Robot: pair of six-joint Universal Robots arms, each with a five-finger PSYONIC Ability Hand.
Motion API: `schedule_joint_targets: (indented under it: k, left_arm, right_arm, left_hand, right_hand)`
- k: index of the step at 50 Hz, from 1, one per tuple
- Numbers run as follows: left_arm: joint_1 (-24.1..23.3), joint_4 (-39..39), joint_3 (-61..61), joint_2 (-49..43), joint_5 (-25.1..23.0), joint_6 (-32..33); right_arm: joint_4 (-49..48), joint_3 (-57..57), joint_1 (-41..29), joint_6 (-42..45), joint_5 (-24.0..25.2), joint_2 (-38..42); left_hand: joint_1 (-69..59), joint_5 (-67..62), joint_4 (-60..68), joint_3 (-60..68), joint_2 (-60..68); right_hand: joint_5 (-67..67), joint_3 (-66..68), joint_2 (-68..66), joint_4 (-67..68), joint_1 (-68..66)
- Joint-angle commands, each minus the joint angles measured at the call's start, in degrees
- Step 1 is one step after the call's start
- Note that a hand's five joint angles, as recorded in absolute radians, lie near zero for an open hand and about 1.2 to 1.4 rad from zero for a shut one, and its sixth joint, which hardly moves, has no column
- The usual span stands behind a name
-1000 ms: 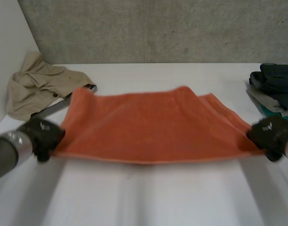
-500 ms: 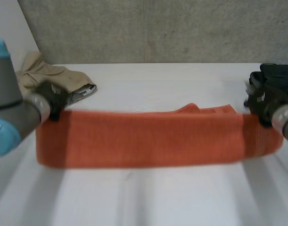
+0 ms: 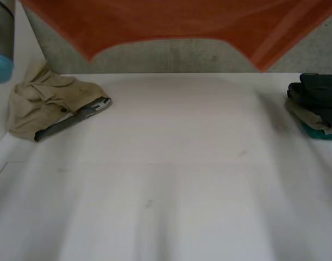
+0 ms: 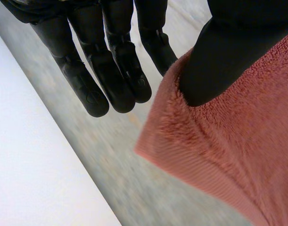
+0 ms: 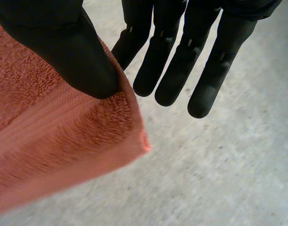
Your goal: Fold the laundry.
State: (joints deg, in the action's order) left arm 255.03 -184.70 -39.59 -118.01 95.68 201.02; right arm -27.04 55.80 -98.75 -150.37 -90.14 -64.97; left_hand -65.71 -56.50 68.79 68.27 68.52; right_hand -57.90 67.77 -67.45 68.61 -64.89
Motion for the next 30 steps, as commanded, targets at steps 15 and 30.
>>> schedule_joint_targets:
  k: [15, 30]
  left_arm:
    - [0.4, -1.7, -35.7, -1.3, -6.8, 2.5]
    - [0.6, 29.3, -60.6, 19.6, -8.7, 19.8]
  right_arm:
    - [8.7, 28.1, 5.0, 8.2, 8.8, 0.5]
    - [53.2, 43.7, 17.1, 41.9, 14.5, -15.8]
  left_hand:
    - [-14.3, -13.5, 11.2, 11.7, 11.5]
    - [-14.3, -13.5, 11.2, 11.7, 11.5]
  right_hand:
    - [-12.1, 12.2, -12.6, 11.4, -15.1]
    - [-12.1, 12.2, -12.6, 11.4, -15.1]
